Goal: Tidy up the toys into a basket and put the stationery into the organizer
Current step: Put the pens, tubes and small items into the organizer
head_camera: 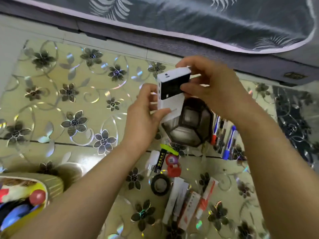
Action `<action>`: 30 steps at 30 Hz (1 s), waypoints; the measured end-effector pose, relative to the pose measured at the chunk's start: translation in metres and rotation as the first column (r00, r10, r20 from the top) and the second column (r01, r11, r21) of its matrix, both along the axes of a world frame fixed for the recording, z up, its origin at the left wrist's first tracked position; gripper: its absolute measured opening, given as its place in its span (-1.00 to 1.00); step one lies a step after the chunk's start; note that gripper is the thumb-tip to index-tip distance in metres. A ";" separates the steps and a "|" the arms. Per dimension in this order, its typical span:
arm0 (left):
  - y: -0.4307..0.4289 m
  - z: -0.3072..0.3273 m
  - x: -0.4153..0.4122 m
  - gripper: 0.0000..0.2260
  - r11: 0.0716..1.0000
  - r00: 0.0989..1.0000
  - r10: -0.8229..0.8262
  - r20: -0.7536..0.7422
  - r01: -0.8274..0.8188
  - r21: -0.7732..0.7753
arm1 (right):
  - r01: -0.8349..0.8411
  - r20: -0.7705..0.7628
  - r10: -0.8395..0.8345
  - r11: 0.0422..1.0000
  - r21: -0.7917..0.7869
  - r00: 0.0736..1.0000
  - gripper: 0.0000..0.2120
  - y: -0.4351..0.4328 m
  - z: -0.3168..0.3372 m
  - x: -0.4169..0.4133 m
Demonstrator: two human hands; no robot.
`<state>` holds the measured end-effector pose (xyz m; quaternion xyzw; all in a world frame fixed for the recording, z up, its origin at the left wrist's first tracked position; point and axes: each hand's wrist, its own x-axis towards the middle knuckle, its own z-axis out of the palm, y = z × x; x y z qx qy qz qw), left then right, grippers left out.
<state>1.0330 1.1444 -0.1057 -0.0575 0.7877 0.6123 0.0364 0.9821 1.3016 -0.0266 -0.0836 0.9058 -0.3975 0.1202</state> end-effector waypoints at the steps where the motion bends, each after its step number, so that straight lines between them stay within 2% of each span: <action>1: 0.011 -0.002 -0.002 -0.62 0.999 0.999 0.031 -0.014 -0.031 -0.004 | -0.036 -0.003 0.036 0.999 0.042 0.999 -0.63 0.008 0.001 -0.007; 3: 0.031 -0.007 -0.001 -0.62 0.995 0.995 0.093 -0.037 -0.094 -0.026 | -0.094 0.012 0.093 0.993 0.077 0.996 -0.64 0.020 -0.004 -0.018; 10: 0.044 -0.027 0.009 -0.66 0.967 0.975 0.204 -0.086 -0.214 -0.136 | -0.156 0.033 0.156 0.987 -0.028 0.987 -0.59 0.024 -0.033 -0.024; 14: 0.054 -0.033 0.015 -0.66 0.961 0.982 0.173 -0.081 -0.186 -0.203 | -0.209 0.031 0.207 0.973 0.094 0.978 -0.52 0.026 -0.038 -0.021; 19: 0.060 -0.050 0.012 -0.68 0.948 0.983 0.175 -0.060 -0.184 -0.259 | -0.205 0.048 0.200 0.973 0.109 0.979 -0.57 0.031 -0.045 -0.017; 24: 0.058 -0.067 0.010 -0.72 0.894 0.992 0.111 -0.052 -0.122 -0.430 | -0.193 0.134 0.172 0.968 0.161 0.976 -0.51 0.020 -0.066 -0.014; 26: 0.056 -0.069 0.014 -0.75 0.903 0.993 0.113 -0.043 -0.121 -0.413 | -0.192 0.163 0.167 0.969 0.158 0.972 -0.48 0.017 -0.073 -0.007; 28: 0.052 -0.069 0.016 -0.75 0.933 0.990 0.137 -0.030 -0.139 -0.332 | -0.186 0.165 0.162 0.973 0.140 0.973 -0.44 0.016 -0.077 0.002; 30: 0.047 -0.071 0.021 -0.77 0.954 0.991 0.131 0.005 -0.125 -0.273 | -0.098 0.058 0.092 0.990 0.106 0.994 -0.42 0.018 -0.086 0.019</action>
